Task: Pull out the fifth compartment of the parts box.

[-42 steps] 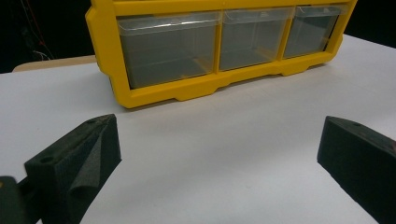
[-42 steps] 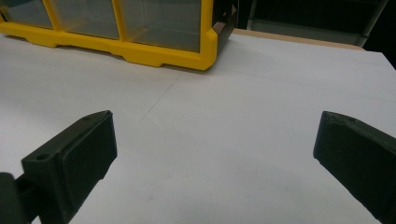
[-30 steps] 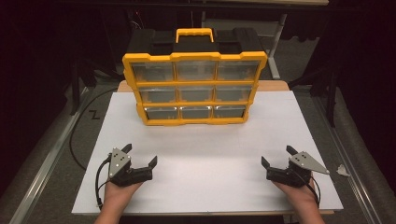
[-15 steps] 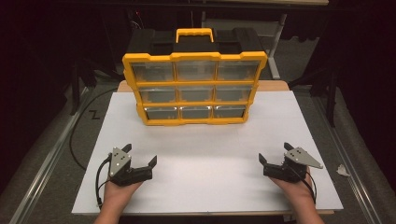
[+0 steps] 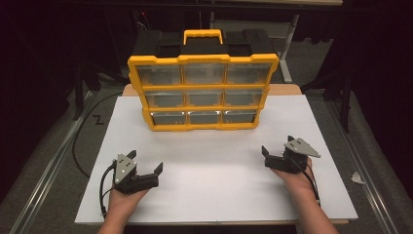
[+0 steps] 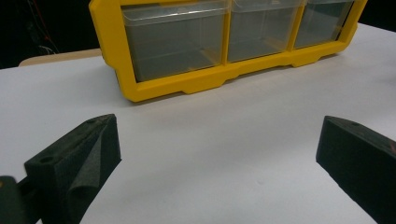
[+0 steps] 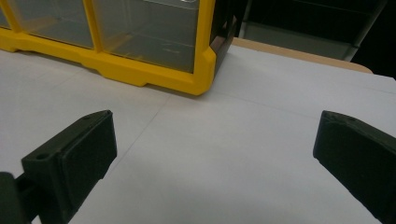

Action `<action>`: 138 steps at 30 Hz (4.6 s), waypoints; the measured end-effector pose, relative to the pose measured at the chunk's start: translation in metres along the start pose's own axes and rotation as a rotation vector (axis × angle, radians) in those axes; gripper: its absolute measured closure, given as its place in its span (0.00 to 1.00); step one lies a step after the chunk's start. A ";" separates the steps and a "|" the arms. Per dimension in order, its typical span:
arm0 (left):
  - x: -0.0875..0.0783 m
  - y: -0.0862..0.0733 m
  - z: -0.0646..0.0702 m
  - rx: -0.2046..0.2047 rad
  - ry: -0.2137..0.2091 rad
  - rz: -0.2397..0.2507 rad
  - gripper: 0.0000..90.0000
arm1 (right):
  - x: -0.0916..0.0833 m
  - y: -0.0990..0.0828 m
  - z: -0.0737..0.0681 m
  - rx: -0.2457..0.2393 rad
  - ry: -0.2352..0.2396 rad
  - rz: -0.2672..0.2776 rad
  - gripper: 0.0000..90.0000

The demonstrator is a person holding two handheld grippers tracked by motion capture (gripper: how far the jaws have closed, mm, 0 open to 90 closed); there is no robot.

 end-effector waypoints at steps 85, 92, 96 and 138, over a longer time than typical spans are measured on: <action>0.000 -0.003 0.004 0.019 -0.013 0.022 0.00 | -0.002 0.003 -0.061 -0.871 -0.118 -0.159 0.01; 0.000 -0.004 0.004 0.019 -0.012 0.019 0.00 | -0.003 0.005 -0.069 -1.010 -0.148 -0.158 0.01; 0.000 -0.004 0.004 0.017 -0.012 0.018 0.00 | -0.003 0.003 -0.074 -1.048 -0.155 -0.169 0.01; -0.002 -0.003 0.005 0.044 -0.018 0.025 0.00 | 0.003 0.007 -0.108 -1.316 -0.302 -0.085 0.43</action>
Point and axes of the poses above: each handheld gripper's, and its own axes: x roughly forward along the jaws, y roughly out of its top, z roughly to its right, the point moved 2 cm from there along x, roughly forward along the jaws, and after that the axes turned 2 degrees about y, right-handed, at the moved point
